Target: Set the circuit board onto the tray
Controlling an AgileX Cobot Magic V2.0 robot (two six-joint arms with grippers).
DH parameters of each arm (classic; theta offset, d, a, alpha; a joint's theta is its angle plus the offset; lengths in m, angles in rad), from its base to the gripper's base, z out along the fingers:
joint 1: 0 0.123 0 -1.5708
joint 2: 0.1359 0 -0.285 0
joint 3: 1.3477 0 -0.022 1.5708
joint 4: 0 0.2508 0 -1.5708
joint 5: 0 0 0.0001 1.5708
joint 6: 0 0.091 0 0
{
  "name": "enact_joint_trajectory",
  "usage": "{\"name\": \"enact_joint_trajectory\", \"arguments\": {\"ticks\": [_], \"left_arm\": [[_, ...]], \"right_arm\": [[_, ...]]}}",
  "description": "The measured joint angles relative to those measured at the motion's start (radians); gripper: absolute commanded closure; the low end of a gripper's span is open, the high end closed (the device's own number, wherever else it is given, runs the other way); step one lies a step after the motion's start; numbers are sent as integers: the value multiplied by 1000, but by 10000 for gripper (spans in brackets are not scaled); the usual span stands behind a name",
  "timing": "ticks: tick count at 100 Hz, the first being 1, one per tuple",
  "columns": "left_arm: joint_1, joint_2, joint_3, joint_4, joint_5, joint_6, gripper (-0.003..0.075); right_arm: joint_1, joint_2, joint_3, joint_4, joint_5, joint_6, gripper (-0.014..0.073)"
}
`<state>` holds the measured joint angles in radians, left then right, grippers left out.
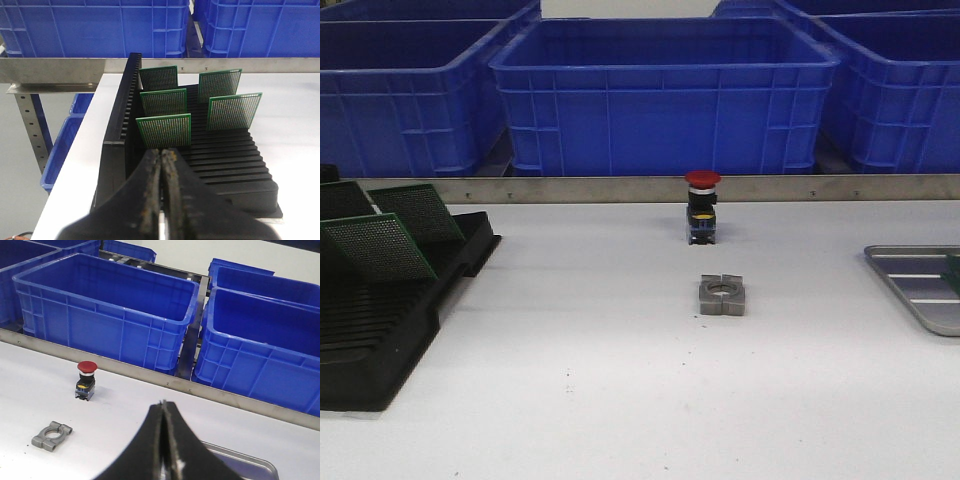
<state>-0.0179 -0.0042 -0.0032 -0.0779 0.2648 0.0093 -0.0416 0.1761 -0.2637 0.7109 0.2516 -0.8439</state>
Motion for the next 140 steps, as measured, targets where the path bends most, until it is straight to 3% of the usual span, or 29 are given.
{"name": "enact_joint_trajectory", "arguments": {"ticks": [70,101,111,130,140], "left_arm": [[0,0,0,0,0,0,737],[0,0,0,0,0,0,737],[0,0,0,0,0,0,737],[0,0,0,0,0,0,737],[0,0,0,0,1,0,737]], "right_arm": [[0,0,0,0,-2,0,654],[0,-2,81,-18,-138,17,654],[-17,-29,154,-174,-171,172,654],[-40,-142,285,-674,-191,778,654],[-42,-182,292,-842,-184,941,654]]}}
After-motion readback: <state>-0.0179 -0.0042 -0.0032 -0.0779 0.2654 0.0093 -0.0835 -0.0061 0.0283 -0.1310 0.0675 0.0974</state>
